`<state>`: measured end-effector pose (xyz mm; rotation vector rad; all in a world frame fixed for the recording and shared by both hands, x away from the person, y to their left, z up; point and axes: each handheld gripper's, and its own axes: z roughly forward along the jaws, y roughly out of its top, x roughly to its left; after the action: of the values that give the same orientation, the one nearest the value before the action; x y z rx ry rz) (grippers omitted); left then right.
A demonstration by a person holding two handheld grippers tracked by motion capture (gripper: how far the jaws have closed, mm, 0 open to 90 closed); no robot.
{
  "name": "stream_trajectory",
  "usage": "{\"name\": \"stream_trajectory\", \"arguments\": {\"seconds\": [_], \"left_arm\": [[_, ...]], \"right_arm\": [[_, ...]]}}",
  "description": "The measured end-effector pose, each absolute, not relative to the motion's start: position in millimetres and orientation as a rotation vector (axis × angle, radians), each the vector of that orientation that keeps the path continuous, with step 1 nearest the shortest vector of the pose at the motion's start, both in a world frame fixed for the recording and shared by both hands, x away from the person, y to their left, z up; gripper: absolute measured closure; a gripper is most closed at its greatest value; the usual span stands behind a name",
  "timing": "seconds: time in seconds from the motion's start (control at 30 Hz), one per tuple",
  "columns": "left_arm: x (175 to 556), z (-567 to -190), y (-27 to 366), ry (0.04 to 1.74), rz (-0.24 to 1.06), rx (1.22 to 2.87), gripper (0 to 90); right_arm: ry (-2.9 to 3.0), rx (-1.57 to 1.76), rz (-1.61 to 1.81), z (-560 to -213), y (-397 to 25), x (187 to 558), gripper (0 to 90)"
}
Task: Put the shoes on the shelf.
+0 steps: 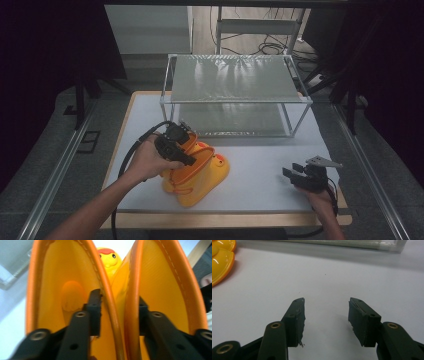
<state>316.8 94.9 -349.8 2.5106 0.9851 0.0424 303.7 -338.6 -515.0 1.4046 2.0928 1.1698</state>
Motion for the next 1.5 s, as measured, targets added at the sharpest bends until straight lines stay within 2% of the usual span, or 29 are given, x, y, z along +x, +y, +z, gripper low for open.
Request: {"name": "stream_trajectory", "arguments": {"seconds": [0.13,0.53,0.77,1.13,1.5], "left_arm": [[315,-349,94,0.976,0.071,2.510,81.7],[329,-344,102,0.985,-0.036,2.423,82.3],[329,-331,92,0.925,-0.115,2.396,82.1],[326,-291,65,0.812,-0.106,2.399,81.8],[330,-228,41,0.726,-0.114,2.360,81.6]], "right_arm": [[2.088,1.412,1.167,-515,-340,303,47.1],[2.069,1.433,1.165,-515,-343,304,47.2],[2.059,1.450,1.167,-515,-346,304,47.3],[2.042,1.458,1.172,-514,-350,304,47.4],[2.037,1.465,1.171,-515,-352,305,47.4]]}}
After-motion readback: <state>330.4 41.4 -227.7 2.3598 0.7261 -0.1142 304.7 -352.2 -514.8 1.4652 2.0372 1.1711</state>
